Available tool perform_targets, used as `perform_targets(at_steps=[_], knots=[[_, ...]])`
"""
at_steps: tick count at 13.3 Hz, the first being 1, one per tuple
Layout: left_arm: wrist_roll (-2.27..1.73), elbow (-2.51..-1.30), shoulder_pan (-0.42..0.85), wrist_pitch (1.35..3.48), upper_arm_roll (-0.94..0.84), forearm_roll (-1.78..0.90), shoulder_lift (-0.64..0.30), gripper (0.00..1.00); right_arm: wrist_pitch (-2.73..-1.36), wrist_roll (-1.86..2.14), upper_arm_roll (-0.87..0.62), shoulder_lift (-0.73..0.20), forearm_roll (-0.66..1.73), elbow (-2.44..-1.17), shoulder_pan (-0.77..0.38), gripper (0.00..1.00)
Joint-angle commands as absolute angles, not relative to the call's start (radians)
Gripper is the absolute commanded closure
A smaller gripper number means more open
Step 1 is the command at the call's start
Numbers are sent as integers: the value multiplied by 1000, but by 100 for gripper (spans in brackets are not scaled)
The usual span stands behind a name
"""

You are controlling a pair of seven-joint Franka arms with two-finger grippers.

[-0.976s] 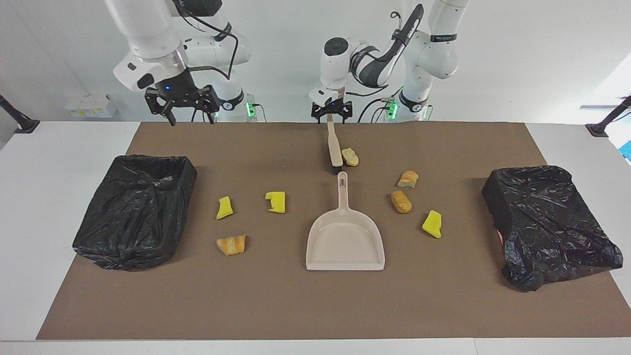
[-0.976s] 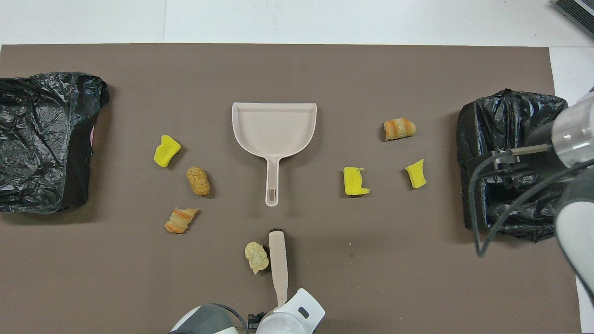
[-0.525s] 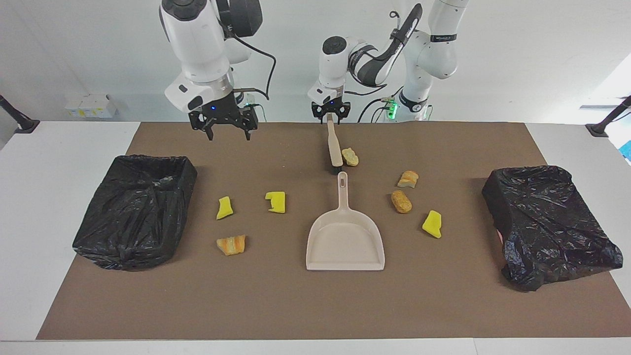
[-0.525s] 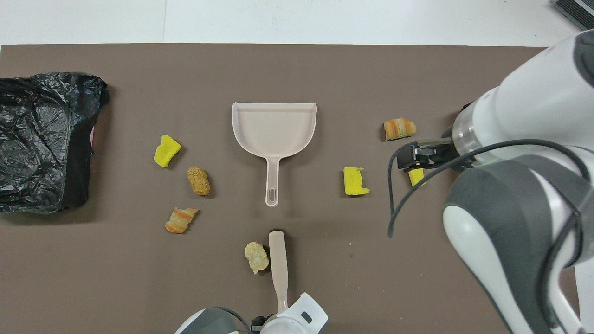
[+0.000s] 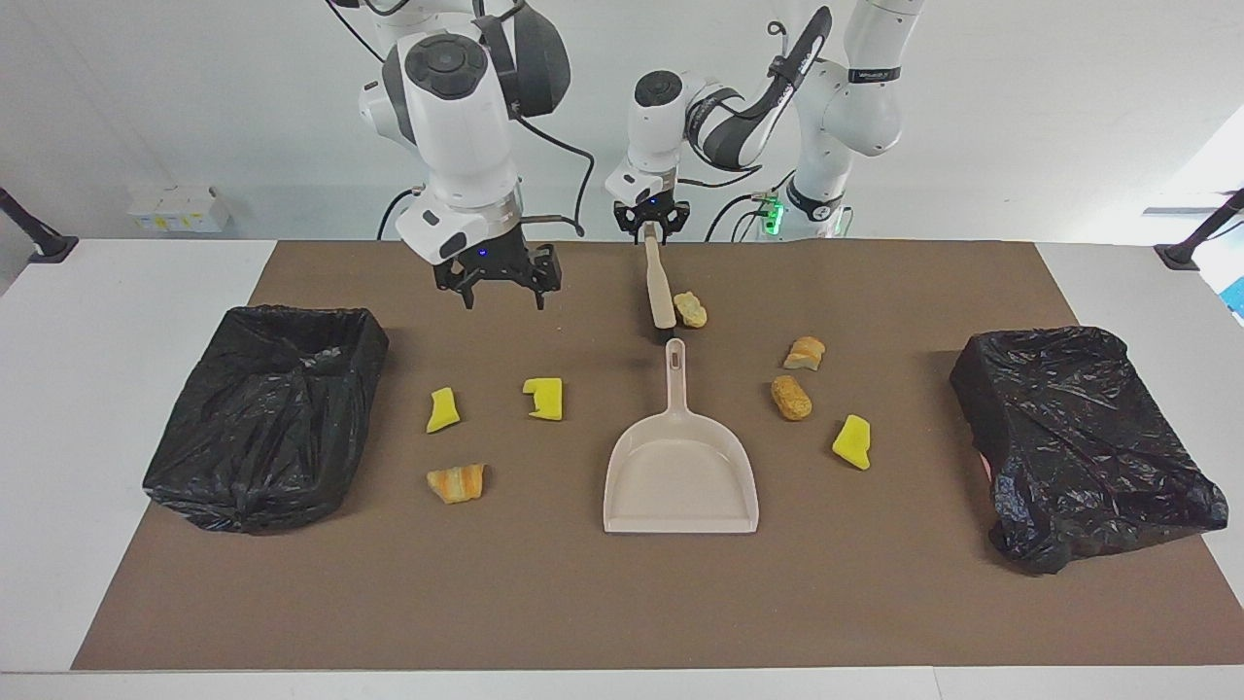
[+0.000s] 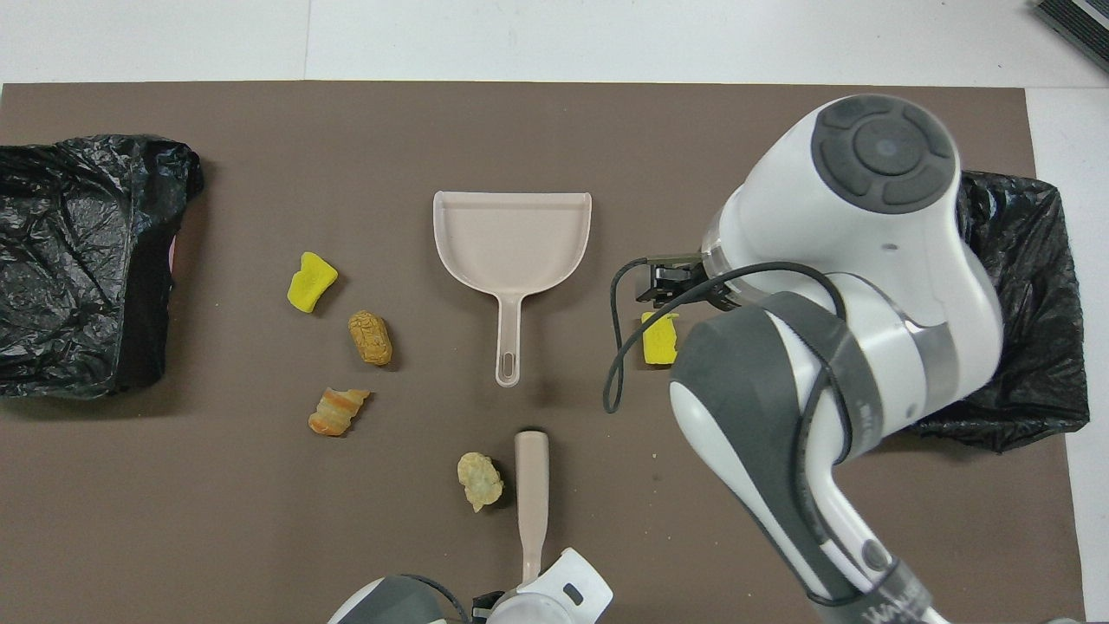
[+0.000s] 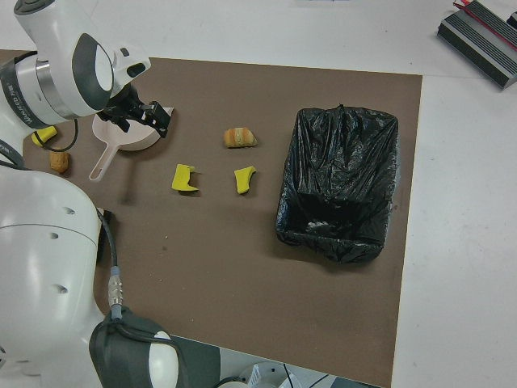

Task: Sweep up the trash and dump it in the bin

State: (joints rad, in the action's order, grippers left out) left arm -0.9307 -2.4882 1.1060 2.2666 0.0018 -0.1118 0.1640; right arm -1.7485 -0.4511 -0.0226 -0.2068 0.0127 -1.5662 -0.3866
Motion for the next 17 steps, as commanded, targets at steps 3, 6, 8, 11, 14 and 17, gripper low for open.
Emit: perform_targets(at_steps=[3,6,8,11,14,17], knots=[[-908,-2485,1114,2237,24,-123,169,100,-1867,-586,-21,-281,25,-1572,-477,0],[-870,-2459,1008,2047,31,-118,184,100,-1936,-678,-21,-336,25,-1562,-528,0],[-824,-2457,939,2046,31,-110,180,100,-1963,-744,-21,-385,12,-1556,-564,0],[-796,-2438,826,2033,31,-83,184,100,-2011,-811,-21,-462,14,-1516,-597,0],[-769,-2386,747,1967,31,-37,186,100,-2094,-825,-21,-479,6,-1535,-635,7],[-723,-2330,678,1863,34,-23,207,100,-2131,-822,-21,-480,3,-1565,-644,8]])
